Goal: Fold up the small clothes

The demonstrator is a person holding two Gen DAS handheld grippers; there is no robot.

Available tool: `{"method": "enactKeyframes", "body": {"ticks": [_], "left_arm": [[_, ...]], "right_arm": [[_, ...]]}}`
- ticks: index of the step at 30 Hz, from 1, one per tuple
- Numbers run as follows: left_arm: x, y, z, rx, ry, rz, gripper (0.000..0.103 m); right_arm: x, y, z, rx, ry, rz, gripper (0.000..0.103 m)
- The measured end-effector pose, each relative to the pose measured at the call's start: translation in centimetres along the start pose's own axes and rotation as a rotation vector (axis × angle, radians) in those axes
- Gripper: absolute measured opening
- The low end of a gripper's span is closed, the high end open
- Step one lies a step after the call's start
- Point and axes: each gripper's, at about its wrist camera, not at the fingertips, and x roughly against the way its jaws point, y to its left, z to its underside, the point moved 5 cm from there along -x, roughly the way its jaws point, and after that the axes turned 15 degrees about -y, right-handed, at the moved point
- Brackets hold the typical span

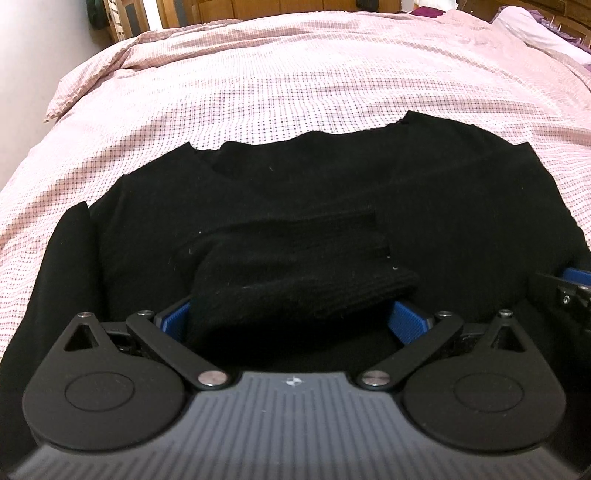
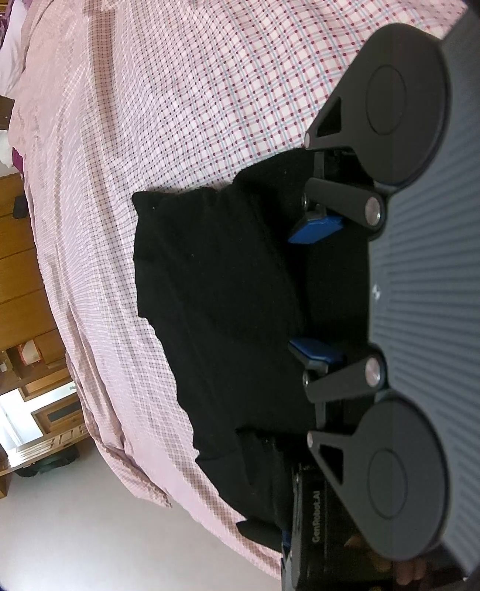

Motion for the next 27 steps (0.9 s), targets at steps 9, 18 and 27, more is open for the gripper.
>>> {"method": "enactKeyframes", "body": {"ticks": [9,18,27], "left_arm": [[0.0,0.1,0.0,0.002,-0.007,-0.002,0.103],[1.3,0.5,-1.1,0.016,-0.081,-0.027,0.063],[2.3,3.3,-1.9,0.128,-0.108,-0.063,0.015]], "right_arm": [[-0.1,0.1,0.1,0.010,-0.005,0.002,0.058],[-0.1,0.1,0.2,0.012,-0.007,0.001,0.058],[-0.3,0.1,0.2,0.018,-0.012,-0.006,0.058]]}}
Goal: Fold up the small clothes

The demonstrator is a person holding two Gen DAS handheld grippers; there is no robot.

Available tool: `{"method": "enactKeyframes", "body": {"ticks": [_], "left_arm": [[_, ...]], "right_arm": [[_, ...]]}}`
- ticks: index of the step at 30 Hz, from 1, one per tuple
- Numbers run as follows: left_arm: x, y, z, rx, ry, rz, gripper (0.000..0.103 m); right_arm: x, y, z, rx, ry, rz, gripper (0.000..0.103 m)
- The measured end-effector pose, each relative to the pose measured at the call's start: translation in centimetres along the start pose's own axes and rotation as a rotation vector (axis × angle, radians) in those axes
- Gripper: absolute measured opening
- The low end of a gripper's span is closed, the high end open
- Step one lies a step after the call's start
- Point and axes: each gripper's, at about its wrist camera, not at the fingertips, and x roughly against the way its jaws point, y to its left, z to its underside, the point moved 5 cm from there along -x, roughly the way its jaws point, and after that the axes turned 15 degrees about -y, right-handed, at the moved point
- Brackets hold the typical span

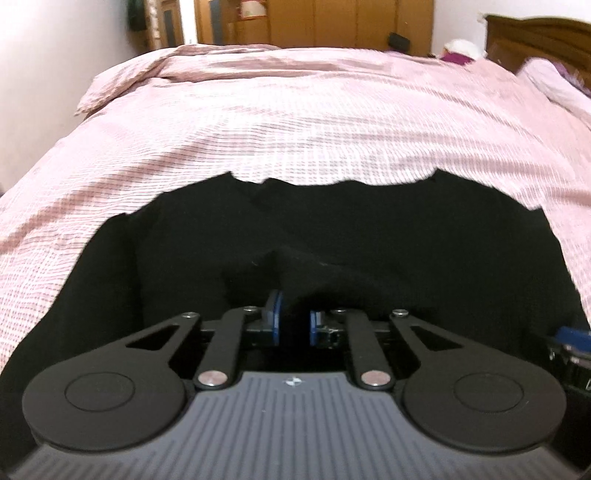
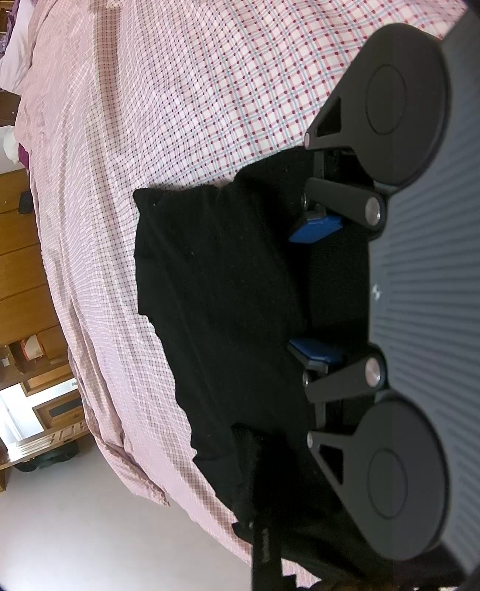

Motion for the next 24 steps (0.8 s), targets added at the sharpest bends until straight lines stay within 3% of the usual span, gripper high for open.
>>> {"method": "enactKeyframes", "body": {"ticks": [11,19,24], "left_arm": [[1.4,3.6,-0.7,0.050,-0.036,-0.078,0.015],[1.8,6.8,0.8,0.130,0.009,-0.095,0.016],[2.8,8.0,1.6,0.190,0.020,-0.116,0.032]], "right_arm": [[-0.2,0.0,0.0,0.009,0.001,0.006,0.058],[-0.3,0.2,0.1,0.026,0.001,0.010,0.059],[-0.4,0.3,0.2,0.036,0.003,0.013,0.059]]}}
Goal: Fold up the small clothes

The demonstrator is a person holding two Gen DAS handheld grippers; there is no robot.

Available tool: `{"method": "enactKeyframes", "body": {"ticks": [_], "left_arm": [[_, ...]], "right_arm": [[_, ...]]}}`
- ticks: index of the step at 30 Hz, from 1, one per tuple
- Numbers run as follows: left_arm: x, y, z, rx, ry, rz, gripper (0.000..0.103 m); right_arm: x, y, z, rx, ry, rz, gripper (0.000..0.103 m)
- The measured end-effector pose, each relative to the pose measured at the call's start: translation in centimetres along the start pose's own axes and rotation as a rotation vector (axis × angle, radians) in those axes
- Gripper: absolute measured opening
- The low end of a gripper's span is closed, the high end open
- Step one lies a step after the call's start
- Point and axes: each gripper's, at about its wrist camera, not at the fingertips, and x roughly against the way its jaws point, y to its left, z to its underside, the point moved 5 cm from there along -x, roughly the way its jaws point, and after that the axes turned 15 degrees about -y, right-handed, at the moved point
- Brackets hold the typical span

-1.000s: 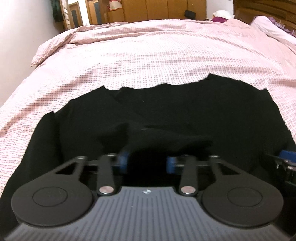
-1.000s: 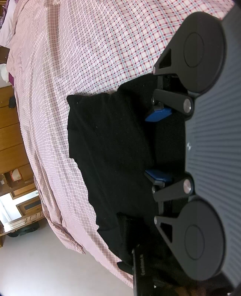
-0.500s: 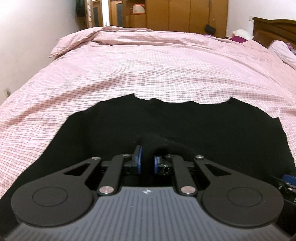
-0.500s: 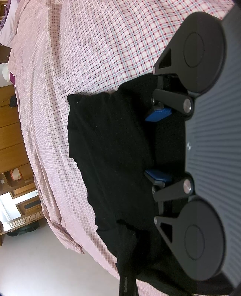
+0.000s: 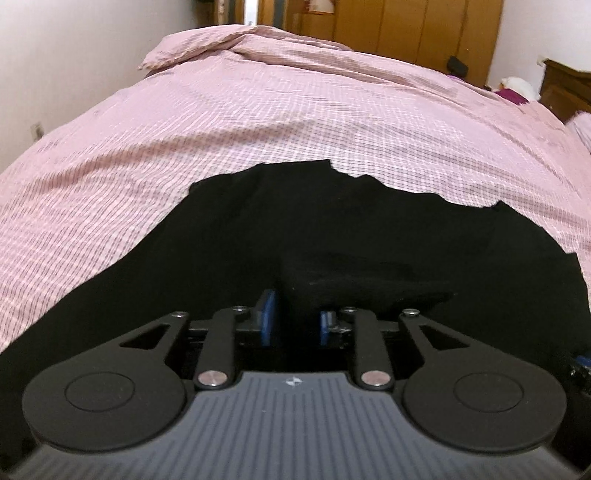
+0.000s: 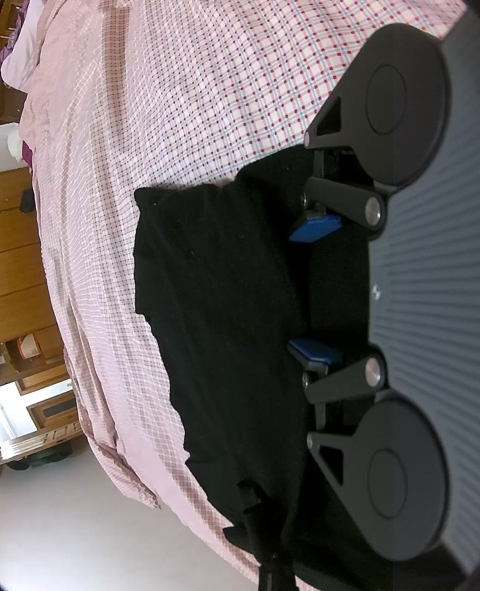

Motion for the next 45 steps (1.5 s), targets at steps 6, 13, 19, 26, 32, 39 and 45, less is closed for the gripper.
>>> {"method": "enactKeyframes", "body": {"ticks": [6,13,19,26,32,39,45], "left_arm": [[1.0,1.0,-0.3,0.035,-0.005,-0.009,0.041],[2.3,2.9,-0.5,0.124,-0.012,-0.027,0.047],[3.2,5.5,-1.1,0.144,-0.023,-0.094,0.048],[4.5,5.3,-2.6,0.120,-0.058,-0.029,0.049],[3.9,2.1,-3.2,0.042,-0.082,0.052,0.049],[2.0,-0.9,-2.4,-0.006,-0.066,0.126,0.049],[0.2,-2.0,-1.7,-0.010,-0.042,0.159,0.049]], "right_arm": [[0.0,0.1,0.1,0.014,0.000,0.003,0.059],[0.0,0.2,0.1,0.025,0.002,0.003,0.059],[-0.1,0.5,0.0,0.038,0.015,0.012,0.059],[0.7,0.5,-2.7,-0.004,0.024,-0.017,0.060],[-1.6,-2.0,-6.3,0.026,-0.009,0.037,0.060],[-7.5,-5.5,-7.0,-0.001,0.048,0.090,0.060],[-9.2,-4.7,-7.0,0.012,0.028,0.007,0.010]]}}
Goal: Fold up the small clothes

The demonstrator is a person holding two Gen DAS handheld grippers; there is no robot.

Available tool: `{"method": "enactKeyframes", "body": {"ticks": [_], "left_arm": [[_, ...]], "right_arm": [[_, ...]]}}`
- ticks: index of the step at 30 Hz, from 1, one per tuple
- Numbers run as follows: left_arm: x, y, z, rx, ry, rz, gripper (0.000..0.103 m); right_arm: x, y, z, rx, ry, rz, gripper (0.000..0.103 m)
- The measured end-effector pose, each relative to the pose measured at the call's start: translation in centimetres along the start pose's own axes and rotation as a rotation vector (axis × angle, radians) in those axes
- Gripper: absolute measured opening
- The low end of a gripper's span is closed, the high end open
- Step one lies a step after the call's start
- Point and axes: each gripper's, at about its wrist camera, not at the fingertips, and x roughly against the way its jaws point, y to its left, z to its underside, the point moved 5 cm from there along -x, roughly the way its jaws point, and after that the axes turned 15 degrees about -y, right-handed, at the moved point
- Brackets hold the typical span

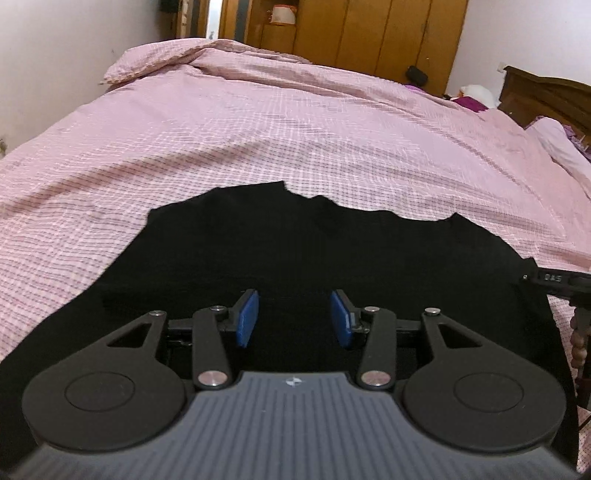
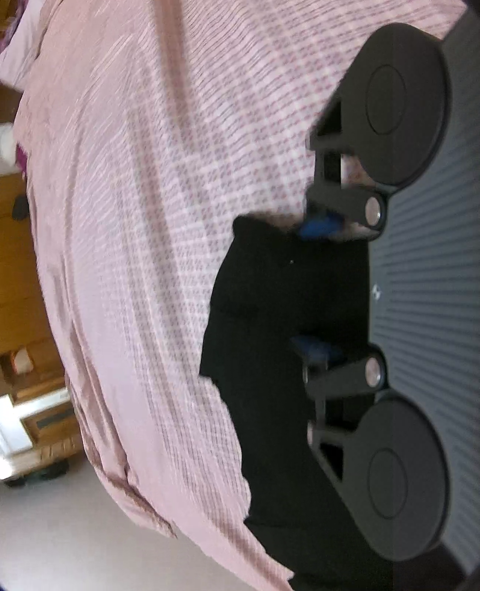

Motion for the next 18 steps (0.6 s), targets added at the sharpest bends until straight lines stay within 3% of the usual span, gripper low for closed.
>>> {"method": "enactKeyframes", "body": {"ticks": [2,6,11,18], "left_arm": [[-0.2,-0.5,0.1,-0.021,-0.010,0.018,0.049],[-1.4,-1.0,0.5,-0.062,0.003,0.008,0.049],[-4.1,0.1,2.3,-0.062,0.072,-0.061,0.049],[-4.3,0.7,2.3,-0.068,0.070,-0.061,0.049]], "right_arm": [[0.4,0.3,-0.7,0.027,-0.035,0.010,0.010],[1.8,-0.6,-1.9,0.067,-0.113,0.109,0.009],[0.2,-1.6,-0.6,0.075,-0.053,0.141,0.009],[-0.2,-1.8,-0.1,0.047,-0.055,0.152,0.013]]}}
